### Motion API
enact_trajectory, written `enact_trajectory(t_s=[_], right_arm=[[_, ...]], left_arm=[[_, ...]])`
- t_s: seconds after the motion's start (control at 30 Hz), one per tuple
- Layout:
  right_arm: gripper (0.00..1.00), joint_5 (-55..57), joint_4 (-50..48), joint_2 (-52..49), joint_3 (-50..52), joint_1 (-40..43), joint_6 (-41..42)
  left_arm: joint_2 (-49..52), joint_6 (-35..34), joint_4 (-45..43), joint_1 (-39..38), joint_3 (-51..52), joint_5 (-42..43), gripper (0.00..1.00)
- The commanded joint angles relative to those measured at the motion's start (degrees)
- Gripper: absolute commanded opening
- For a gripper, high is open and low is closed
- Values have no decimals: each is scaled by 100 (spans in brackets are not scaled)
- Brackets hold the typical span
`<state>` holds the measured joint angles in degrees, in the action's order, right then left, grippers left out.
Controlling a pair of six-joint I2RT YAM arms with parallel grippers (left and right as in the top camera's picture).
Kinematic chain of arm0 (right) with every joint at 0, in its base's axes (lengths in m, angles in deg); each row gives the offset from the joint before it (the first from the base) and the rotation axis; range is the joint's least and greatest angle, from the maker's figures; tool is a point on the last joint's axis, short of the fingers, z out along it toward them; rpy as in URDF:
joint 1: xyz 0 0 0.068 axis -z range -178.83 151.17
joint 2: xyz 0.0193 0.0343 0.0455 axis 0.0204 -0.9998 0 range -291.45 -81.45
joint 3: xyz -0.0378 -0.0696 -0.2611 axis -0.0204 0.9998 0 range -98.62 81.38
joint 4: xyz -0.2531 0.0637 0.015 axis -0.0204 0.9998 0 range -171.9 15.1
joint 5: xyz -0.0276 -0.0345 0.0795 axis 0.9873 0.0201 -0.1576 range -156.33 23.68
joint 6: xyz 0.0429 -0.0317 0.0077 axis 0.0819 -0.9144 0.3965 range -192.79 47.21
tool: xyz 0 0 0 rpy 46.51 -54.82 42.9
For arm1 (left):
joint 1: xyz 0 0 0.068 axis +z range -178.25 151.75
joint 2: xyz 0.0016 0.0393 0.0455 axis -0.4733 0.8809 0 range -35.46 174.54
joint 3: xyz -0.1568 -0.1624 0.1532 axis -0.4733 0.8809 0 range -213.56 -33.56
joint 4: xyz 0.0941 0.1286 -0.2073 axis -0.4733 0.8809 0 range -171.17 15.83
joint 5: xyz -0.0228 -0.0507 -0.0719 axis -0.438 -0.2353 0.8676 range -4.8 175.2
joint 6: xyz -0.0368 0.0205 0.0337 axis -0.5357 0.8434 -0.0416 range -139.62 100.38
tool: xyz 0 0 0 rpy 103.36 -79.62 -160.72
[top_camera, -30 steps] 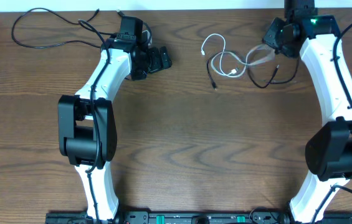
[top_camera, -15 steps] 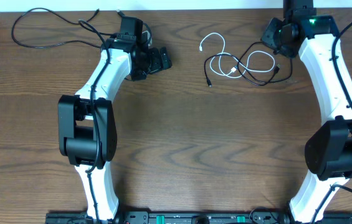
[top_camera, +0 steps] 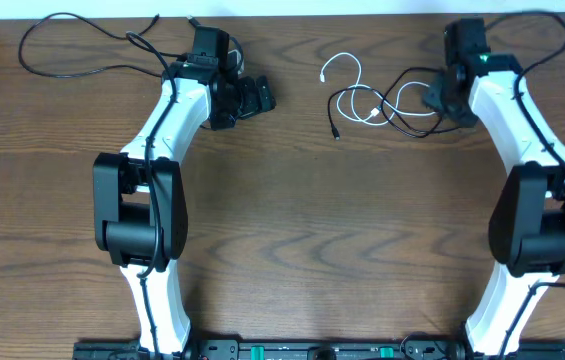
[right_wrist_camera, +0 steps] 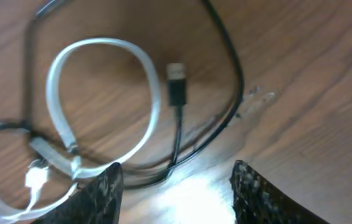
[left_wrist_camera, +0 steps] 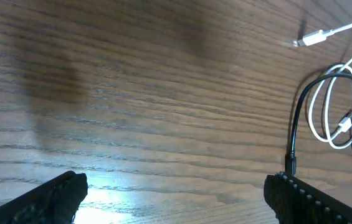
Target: Untangle cables
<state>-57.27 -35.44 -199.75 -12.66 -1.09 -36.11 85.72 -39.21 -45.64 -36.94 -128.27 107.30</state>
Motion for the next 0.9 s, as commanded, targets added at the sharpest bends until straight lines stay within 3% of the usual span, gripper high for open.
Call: enact_trajectory(t_s=[0.0, 0.1, 0.4, 0.87], right_arm=[[52, -656, -326, -85, 278, 249, 221], [52, -1298, -846, -101, 595, 319, 221], [51, -1375, -1550, -111, 822, 210, 229], [50, -1257, -1591, -433, 835, 105, 686]], left_arm=[[33, 50, -2, 24, -11, -79, 96], [33, 50, -20, 24, -11, -76, 96], [33, 50, -24, 24, -11, -79, 96], [33, 50, -20, 24, -11, -76, 96]])
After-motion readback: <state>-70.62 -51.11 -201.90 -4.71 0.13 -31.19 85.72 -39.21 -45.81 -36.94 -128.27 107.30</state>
